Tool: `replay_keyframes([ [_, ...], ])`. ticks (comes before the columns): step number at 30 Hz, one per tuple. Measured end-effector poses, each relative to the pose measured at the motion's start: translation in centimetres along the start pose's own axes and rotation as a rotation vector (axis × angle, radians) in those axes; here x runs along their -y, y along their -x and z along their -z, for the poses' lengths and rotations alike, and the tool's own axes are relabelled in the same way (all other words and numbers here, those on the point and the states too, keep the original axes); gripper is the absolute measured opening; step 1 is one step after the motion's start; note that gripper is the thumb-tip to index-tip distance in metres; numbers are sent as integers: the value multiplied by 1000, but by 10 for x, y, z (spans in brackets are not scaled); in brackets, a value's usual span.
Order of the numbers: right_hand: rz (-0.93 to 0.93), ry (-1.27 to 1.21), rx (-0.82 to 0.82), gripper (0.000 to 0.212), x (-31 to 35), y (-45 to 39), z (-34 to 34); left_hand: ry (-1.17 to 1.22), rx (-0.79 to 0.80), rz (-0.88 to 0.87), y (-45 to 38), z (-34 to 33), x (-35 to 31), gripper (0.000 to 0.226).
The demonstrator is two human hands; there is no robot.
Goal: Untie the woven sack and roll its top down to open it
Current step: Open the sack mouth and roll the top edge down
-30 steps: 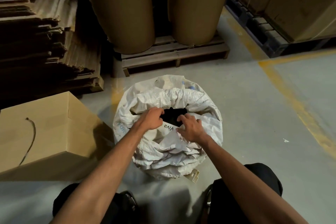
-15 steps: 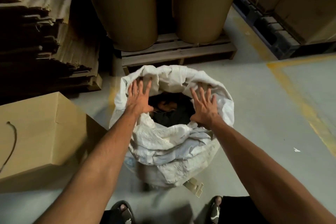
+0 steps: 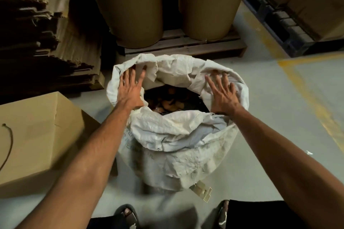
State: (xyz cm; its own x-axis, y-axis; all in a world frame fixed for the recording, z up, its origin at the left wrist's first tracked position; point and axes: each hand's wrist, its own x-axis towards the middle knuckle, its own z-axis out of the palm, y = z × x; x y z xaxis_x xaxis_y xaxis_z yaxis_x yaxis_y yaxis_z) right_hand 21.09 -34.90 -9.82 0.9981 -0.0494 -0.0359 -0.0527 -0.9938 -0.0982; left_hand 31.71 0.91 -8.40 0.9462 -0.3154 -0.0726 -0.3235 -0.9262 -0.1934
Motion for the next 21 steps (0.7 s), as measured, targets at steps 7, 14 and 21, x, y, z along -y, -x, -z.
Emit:
replay_keyframes([
  [7, -51, 33, 179, 138, -5, -1, -18, -21, 83, -81, -3, -1, 18, 141],
  [14, -10, -151, 250, 86, 52, 28, -52, 597, 175, -142, 26, -14, -28, 54],
  [21, -21, -184, 315, 117, 83, 54, -53, 405, 699, -113, 70, 24, -71, 84],
])
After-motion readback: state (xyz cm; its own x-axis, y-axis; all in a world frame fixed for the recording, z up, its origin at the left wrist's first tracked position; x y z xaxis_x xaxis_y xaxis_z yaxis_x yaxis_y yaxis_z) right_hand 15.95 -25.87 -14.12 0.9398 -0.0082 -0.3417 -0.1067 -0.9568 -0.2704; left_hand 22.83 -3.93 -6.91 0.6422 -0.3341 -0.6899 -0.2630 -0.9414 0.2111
